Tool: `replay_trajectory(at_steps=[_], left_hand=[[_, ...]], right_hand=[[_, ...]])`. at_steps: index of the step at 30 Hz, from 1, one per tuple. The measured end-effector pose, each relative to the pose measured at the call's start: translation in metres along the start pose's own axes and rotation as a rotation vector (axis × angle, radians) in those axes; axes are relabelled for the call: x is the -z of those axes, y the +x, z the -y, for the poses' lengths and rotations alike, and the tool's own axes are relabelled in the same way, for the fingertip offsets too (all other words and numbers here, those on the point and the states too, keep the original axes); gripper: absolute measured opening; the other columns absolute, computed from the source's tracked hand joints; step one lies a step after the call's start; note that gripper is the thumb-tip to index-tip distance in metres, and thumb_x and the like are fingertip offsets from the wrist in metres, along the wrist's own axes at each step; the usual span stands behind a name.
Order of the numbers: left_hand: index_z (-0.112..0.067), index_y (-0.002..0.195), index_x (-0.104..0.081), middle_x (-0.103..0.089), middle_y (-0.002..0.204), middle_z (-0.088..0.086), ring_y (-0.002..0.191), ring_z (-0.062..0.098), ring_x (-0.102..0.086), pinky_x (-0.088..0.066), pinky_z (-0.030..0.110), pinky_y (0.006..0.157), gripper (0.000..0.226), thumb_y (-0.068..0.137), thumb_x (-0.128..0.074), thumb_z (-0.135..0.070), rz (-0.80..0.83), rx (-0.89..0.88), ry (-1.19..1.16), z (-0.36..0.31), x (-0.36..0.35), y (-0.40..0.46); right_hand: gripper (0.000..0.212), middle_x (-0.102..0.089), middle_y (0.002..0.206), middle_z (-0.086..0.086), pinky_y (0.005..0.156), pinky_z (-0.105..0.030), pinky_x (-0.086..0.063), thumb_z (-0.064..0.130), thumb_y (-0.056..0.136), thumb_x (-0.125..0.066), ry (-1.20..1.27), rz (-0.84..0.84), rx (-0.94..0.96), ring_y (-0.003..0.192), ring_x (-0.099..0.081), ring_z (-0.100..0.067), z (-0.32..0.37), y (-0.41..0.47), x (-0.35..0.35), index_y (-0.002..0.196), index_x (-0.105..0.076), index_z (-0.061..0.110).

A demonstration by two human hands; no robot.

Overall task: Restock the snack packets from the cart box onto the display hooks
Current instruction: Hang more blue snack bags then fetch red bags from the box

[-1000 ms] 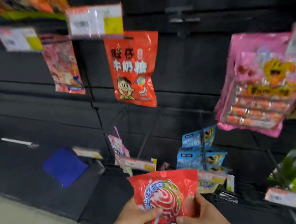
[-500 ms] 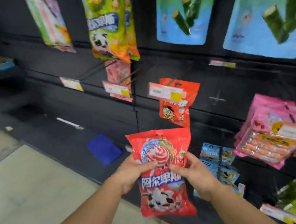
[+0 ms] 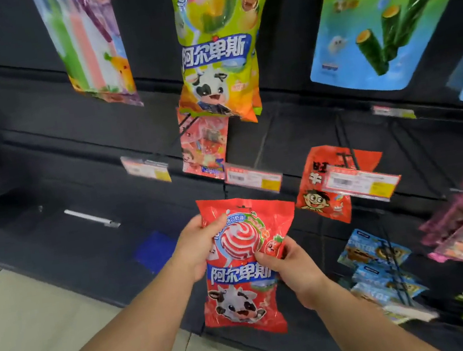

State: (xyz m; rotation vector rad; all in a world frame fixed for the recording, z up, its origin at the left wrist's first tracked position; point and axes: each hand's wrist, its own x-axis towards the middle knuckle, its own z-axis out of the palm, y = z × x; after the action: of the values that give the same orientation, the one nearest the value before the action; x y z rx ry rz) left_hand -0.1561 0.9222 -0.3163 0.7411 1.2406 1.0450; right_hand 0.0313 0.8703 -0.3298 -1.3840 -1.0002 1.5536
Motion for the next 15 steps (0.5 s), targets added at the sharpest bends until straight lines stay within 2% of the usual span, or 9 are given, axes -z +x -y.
replay_trajectory(at_steps=[4, 6, 10, 15], left_hand=[[-0.009, 0.111, -0.067, -0.077, 0.097, 0.014, 0.089, 0.035, -0.074, -0.056, 0.055, 0.089, 0.061, 0.073, -0.077, -0.056, 0.039, 0.106, -0.003, -0.015, 0.004, 0.034], [-0.010, 0.107, -0.069, -0.078, 0.092, 0.013, 0.086, 0.034, -0.075, -0.057, 0.055, 0.087, 0.062, 0.072, -0.076, -0.060, 0.051, 0.147, 0.014, -0.020, 0.001, 0.045], [-0.012, 0.099, -0.069, -0.078, 0.085, 0.009, 0.081, 0.030, -0.076, -0.059, 0.053, 0.082, 0.054, 0.074, -0.072, -0.060, 0.074, 0.121, 0.055, -0.025, -0.009, 0.059], [-0.012, 0.109, -0.067, -0.077, 0.097, 0.011, 0.089, 0.033, -0.075, -0.056, 0.061, 0.084, 0.072, 0.060, -0.073, -0.065, 0.143, 0.053, 0.012, -0.038, -0.014, 0.071]], right_hand=[[0.049, -0.072, 0.111, -0.003, 0.090, -0.043, -0.056, 0.019, 0.078, -0.078, -0.013, -0.049, -0.027, 0.099, -0.071, -0.020, 0.008, 0.018, -0.011, 0.121, -0.055, 0.017], [0.051, -0.071, 0.114, -0.005, 0.086, -0.041, -0.057, 0.017, 0.078, -0.078, 0.011, -0.048, -0.047, 0.099, -0.071, -0.021, 0.012, 0.023, -0.012, 0.123, -0.053, 0.018], [0.054, -0.072, 0.111, -0.005, 0.074, -0.033, -0.058, 0.017, 0.075, -0.077, 0.154, -0.062, -0.001, 0.099, -0.071, -0.022, 0.022, 0.031, -0.013, 0.123, -0.051, 0.020], [0.051, -0.072, 0.111, -0.012, 0.069, -0.037, -0.059, 0.022, 0.075, -0.070, 0.377, -0.119, 0.101, 0.097, -0.071, -0.028, 0.039, 0.040, -0.018, 0.123, -0.054, 0.015]])
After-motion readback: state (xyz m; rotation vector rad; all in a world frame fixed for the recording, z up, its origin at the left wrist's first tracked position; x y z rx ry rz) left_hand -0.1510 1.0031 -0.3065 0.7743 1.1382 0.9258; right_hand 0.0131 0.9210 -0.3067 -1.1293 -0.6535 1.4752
